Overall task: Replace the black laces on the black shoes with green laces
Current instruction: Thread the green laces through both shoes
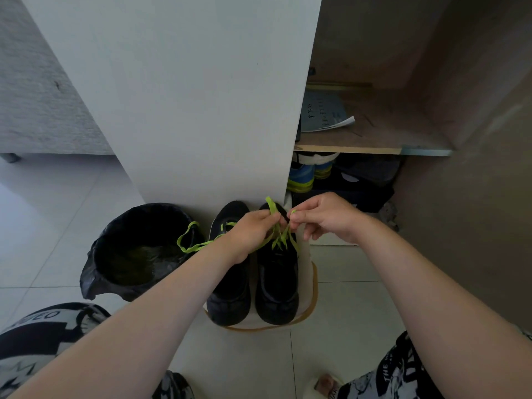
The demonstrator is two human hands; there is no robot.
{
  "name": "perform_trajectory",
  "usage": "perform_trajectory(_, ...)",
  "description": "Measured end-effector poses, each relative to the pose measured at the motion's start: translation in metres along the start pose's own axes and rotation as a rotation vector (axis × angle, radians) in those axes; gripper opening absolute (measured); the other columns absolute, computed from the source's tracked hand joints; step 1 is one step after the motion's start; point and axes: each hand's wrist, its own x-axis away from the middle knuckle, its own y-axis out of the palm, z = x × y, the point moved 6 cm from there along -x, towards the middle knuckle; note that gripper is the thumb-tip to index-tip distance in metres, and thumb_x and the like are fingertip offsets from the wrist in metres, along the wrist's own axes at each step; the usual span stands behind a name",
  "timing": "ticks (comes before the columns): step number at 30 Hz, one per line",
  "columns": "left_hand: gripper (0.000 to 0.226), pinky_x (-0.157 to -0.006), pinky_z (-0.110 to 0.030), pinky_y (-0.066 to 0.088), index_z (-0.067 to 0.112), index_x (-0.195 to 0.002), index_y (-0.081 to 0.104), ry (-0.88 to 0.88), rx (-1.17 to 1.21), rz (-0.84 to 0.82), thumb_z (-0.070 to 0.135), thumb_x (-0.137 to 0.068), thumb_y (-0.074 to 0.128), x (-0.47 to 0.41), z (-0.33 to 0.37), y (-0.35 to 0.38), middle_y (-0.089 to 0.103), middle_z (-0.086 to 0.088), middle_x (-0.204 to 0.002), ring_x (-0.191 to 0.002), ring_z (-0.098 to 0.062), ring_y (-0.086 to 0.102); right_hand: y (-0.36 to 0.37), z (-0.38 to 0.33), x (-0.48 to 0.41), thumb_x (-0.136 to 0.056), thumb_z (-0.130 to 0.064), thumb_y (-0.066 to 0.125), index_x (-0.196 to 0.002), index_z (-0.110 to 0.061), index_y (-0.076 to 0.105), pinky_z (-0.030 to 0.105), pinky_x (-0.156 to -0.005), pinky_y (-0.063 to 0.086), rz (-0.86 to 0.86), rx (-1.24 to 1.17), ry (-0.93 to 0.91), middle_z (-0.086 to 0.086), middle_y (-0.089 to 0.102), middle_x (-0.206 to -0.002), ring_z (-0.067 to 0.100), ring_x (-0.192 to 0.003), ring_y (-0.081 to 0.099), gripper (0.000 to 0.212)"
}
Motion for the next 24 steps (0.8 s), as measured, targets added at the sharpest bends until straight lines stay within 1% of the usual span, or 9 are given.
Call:
perform_trajectory(2, 0.023, -0.075, -0.025, 0.053, 0.014, -0.082, 0.076, 0.048, -0.129, 0.118, 0.023, -0.096, 0.060, -0.001, 0.006, -0.008, 0.074, -0.002, -0.075, -0.073, -0.012, 0.066, -0.001, -0.015, 0.000, -0.085, -0.017, 0.079, -0.088, -0.019, 0.079, 0.020, -0.058, 0.048, 0.018, 0.271, -0.120, -0.002, 0.076, -0.080, 0.005, -0.063, 0.065, 0.004)
perform_trajectory(4, 0.023, -0.064, -0.024, 0.052, 0.020, -0.074, 0.074, 0.104, -0.343, 0.130, 0.020, -0.093, 0.062, 0.000, 0.015, -0.009, 0.069, 0.003, -0.062, -0.060, -0.009, 0.064, 0.006, -0.026, -0.003, -0.079, -0.021, 0.085, -0.083, -0.026, 0.081, 0.020, -0.076, 0.048, 0.024, 0.418, -0.256, -0.009, 0.070, -0.094, -0.001, -0.084, 0.063, 0.008)
perform_trajectory(6, 0.027, -0.063, -0.029, 0.049, 0.029, -0.065, 0.068, 0.139, -0.545, 0.123, 0.020, -0.089, 0.062, -0.001, 0.024, -0.007, 0.070, -0.001, -0.066, -0.064, -0.015, 0.065, 0.014, -0.029, -0.006, -0.077, -0.023, 0.086, -0.079, -0.033, 0.080, 0.022, -0.096, 0.044, 0.024, 0.479, -0.316, -0.013, 0.060, -0.118, 0.001, -0.109, 0.056, 0.011)
perform_trajectory(8, 0.025, -0.065, -0.030, 0.049, 0.029, -0.063, 0.064, 0.137, -0.670, 0.106, 0.020, -0.087, 0.064, -0.001, 0.029, -0.006, 0.071, -0.006, -0.074, -0.070, -0.017, 0.064, 0.017, -0.027, -0.009, -0.077, -0.020, 0.086, -0.075, -0.037, 0.077, 0.023, -0.101, 0.040, 0.051, 0.461, -0.336, -0.013, 0.057, -0.126, 0.002, -0.118, 0.052, 0.019)
perform_trajectory(13, 0.016, -0.066, -0.028, 0.048, 0.015, -0.071, 0.070, 0.123, -0.591, 0.010, 0.017, -0.086, 0.067, -0.002, 0.025, -0.008, 0.070, -0.009, -0.073, -0.063, -0.010, 0.057, 0.019, -0.019, -0.015, -0.075, -0.006, 0.085, -0.080, -0.021, 0.080, 0.021, -0.062, 0.049, 0.088, 0.168, -0.330, -0.007, 0.068, -0.074, 0.001, -0.064, 0.062, 0.017)
perform_trajectory(16, 0.017, -0.062, -0.029, 0.045, 0.007, -0.077, 0.071, 0.134, -0.539, 0.046, 0.017, -0.088, 0.064, 0.001, 0.021, -0.010, 0.063, -0.005, -0.066, -0.060, -0.011, 0.055, 0.022, -0.013, -0.016, -0.080, -0.008, 0.082, -0.084, -0.019, 0.080, 0.023, -0.048, 0.045, 0.167, 0.099, -0.265, -0.003, 0.067, -0.063, 0.005, -0.049, 0.053, 0.011)
perform_trajectory(18, 0.026, -0.058, -0.029, 0.040, 0.005, -0.072, 0.068, 0.150, -0.542, 0.130, 0.022, -0.090, 0.062, 0.001, 0.020, -0.013, 0.058, -0.003, -0.061, -0.055, -0.012, 0.050, 0.022, -0.003, -0.019, -0.086, -0.012, 0.078, -0.090, -0.016, 0.079, 0.021, -0.045, 0.041, 0.259, -0.032, -0.170, -0.002, 0.066, -0.060, 0.009, -0.049, 0.050, 0.005)
perform_trajectory(21, 0.034, -0.057, -0.032, 0.043, 0.013, -0.066, 0.062, 0.185, -0.723, 0.261, 0.035, -0.092, 0.058, 0.005, 0.022, -0.013, 0.060, 0.000, -0.061, -0.058, -0.017, 0.054, 0.016, 0.021, -0.025, -0.091, -0.022, 0.074, -0.100, -0.015, 0.077, 0.023, -0.048, 0.042, 0.399, -0.173, 0.038, 0.003, 0.067, -0.076, 0.013, -0.057, 0.049, 0.011)
perform_trajectory(24, 0.024, -0.059, -0.034, 0.042, 0.021, -0.079, 0.066, 0.287, -1.086, 0.315, 0.030, -0.096, 0.051, 0.011, 0.030, -0.002, 0.066, -0.002, -0.078, -0.078, -0.024, 0.061, 0.025, 0.032, -0.026, -0.095, -0.020, 0.069, -0.094, -0.016, 0.074, 0.020, -0.043, 0.039, 0.309, -0.103, 0.181, 0.012, 0.061, -0.082, 0.014, -0.057, 0.046, 0.007)
